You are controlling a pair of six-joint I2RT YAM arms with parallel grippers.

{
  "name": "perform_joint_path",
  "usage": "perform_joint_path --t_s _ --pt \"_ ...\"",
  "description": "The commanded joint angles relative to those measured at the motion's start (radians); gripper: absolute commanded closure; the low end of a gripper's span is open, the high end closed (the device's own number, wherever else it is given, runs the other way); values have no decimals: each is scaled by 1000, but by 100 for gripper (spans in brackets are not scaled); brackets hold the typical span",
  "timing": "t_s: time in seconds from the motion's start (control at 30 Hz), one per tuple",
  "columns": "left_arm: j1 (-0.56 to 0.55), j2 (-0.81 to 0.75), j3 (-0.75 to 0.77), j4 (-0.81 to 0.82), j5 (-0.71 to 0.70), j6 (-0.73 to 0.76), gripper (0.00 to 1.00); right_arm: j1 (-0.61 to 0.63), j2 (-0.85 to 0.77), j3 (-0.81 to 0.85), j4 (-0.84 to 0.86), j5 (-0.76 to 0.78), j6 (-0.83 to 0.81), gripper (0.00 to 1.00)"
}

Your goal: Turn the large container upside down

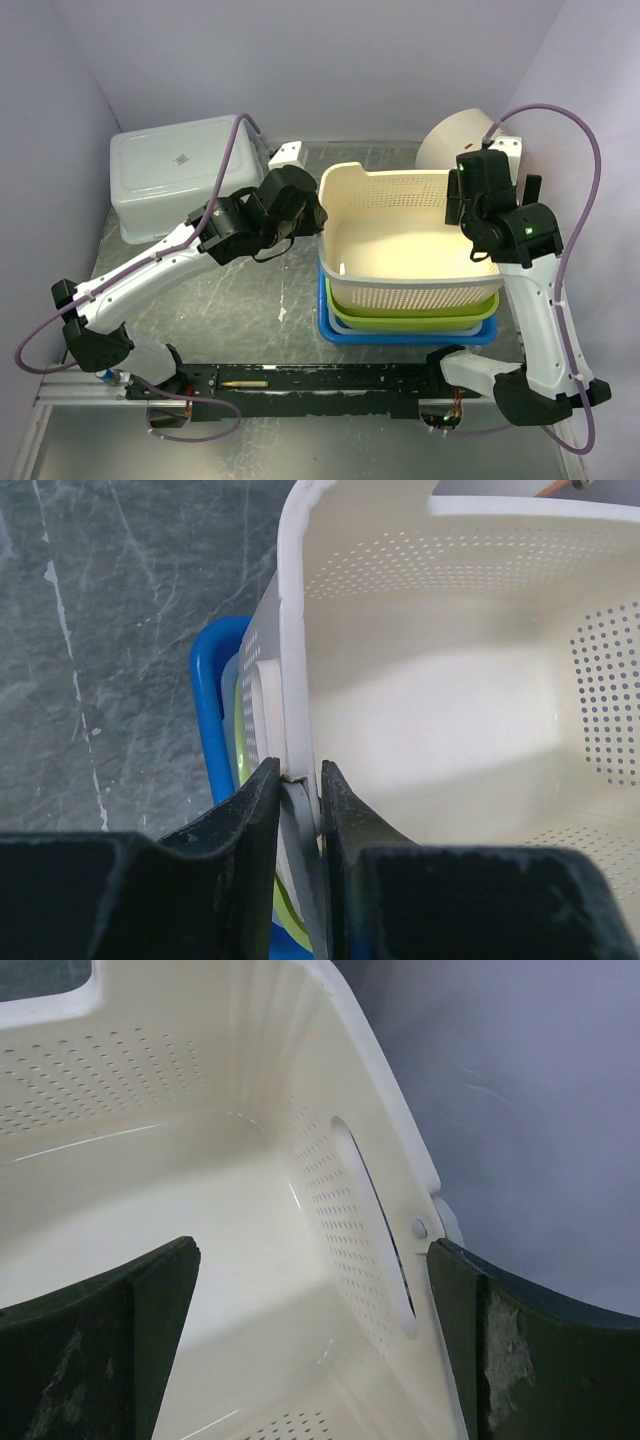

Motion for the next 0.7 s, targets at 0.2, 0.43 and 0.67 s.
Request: perform_joint_path --t_s 0.2,0.43,0.67 --pt "59 -51 -70 40 61 53 93 -33 101 205 39 -202 -66 2" --pt "59 -44 -90 58 80 51 93 -54 132 243 44 10 -88 0" --pt "60 -24 -81 39 89 54 93 -169 130 77 100 -7 -133 0"
